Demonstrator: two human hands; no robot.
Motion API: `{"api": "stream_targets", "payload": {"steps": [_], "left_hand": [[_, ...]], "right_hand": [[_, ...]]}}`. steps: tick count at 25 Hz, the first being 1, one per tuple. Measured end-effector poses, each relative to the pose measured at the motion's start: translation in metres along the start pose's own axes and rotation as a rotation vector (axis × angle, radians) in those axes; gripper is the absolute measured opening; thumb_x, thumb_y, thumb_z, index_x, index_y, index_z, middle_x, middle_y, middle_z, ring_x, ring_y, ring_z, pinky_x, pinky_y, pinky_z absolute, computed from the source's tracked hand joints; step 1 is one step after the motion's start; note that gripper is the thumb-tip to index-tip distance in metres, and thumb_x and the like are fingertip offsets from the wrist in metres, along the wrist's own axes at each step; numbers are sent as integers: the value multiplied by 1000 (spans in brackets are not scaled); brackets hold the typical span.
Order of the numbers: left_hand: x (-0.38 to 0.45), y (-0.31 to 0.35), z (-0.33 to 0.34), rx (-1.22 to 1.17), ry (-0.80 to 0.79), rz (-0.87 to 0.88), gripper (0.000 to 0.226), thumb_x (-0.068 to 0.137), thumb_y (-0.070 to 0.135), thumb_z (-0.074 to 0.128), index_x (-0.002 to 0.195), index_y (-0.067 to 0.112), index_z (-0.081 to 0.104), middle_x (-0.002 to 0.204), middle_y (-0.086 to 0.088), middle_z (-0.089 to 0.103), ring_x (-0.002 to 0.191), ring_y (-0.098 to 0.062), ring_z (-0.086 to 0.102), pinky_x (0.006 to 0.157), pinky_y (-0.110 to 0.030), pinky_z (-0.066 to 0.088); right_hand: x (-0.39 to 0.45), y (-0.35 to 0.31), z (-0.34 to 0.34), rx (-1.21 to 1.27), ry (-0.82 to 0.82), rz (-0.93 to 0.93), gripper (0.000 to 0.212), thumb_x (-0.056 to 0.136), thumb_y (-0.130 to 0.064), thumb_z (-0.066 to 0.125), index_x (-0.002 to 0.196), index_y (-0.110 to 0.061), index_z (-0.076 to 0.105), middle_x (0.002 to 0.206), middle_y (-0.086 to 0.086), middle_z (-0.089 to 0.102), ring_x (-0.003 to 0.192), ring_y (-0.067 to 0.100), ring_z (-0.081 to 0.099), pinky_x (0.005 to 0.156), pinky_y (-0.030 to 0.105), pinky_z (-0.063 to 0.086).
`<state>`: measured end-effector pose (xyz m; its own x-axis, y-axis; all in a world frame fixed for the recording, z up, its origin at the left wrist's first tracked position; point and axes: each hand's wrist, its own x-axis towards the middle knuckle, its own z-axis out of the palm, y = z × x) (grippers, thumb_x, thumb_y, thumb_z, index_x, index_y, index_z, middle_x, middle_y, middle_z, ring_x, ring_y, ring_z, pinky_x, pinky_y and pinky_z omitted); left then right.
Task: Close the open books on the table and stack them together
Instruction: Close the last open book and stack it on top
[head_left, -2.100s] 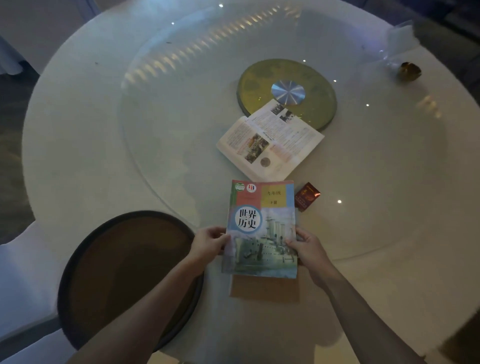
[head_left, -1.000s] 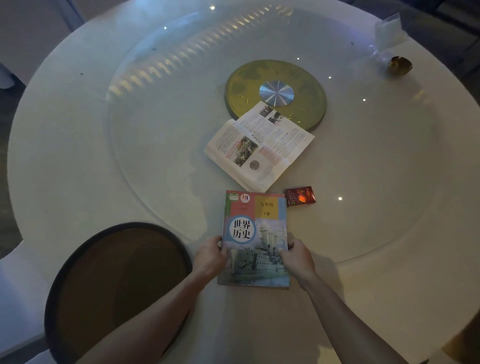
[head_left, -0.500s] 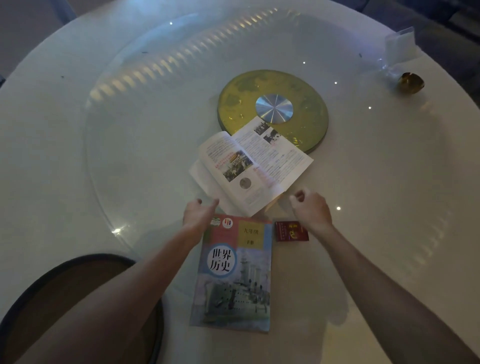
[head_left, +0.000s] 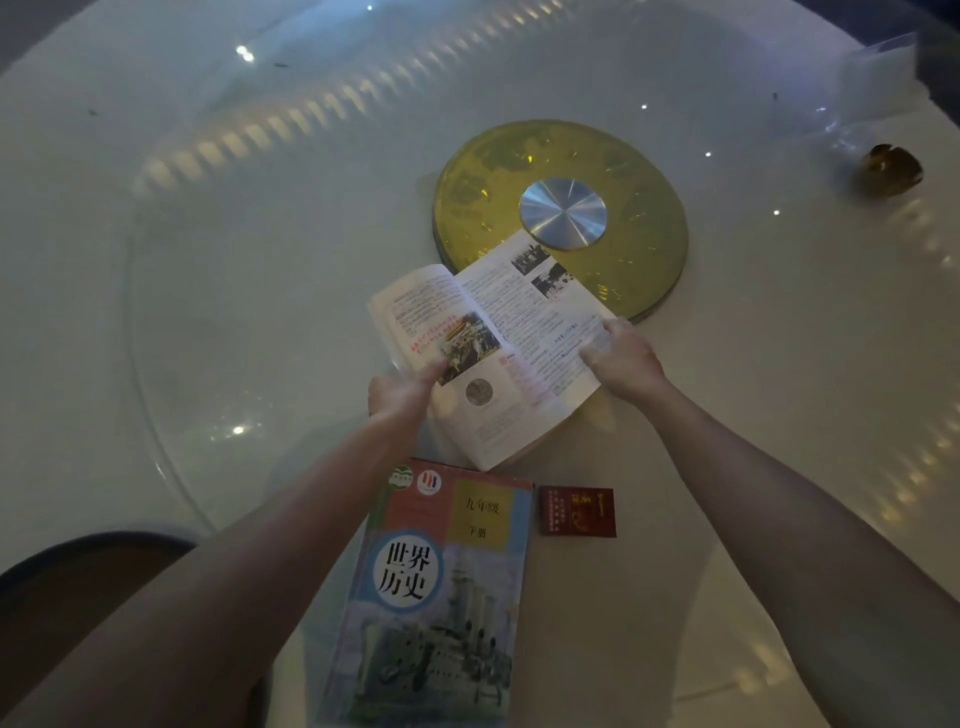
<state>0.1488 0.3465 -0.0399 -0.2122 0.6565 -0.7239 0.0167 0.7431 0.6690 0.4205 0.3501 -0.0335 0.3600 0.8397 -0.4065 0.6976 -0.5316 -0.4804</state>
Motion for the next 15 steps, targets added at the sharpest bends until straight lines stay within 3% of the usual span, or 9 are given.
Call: {"api": "stream_targets", "payload": {"steps": [3, 7, 12, 15], "left_hand": [[3, -1, 7, 5, -43, -22, 32, 82, 33, 82, 101, 9, 72, 80, 1, 69, 66, -10, 60, 54, -24, 43], [11, -1, 8, -54, -53, 18, 39, 82, 28, 83, 113, 8, 72, 104, -6, 78, 88, -20, 73, 68, -31, 57], [10, 31, 31, -170, -134, 150, 40, 81, 15, 83, 117, 6, 66, 108, -12, 77, 83, -22, 76, 63, -33, 61], [4, 51, 54, -169, -188, 205, 53, 78, 14, 86, 122, 2, 60, 105, -13, 76, 84, -26, 77, 68, -39, 64]], "right_hand": [[19, 8, 4, -86, -3, 54, 62, 90, -41, 64, 144, -11, 51, 142, 13, 51, 136, 36, 48, 110, 52, 46], [29, 13, 1, -272, 26, 137, 67, 90, -43, 60, 148, -13, 45, 150, 15, 44, 139, 37, 39, 112, 52, 36], [21, 27, 2, -50, 2, 193, 54, 77, -31, 71, 125, -9, 56, 130, 16, 55, 120, 37, 57, 98, 53, 54], [8, 36, 6, 154, 3, 223, 26, 83, -18, 70, 105, -9, 60, 111, 12, 67, 99, 32, 69, 87, 54, 61]]}}
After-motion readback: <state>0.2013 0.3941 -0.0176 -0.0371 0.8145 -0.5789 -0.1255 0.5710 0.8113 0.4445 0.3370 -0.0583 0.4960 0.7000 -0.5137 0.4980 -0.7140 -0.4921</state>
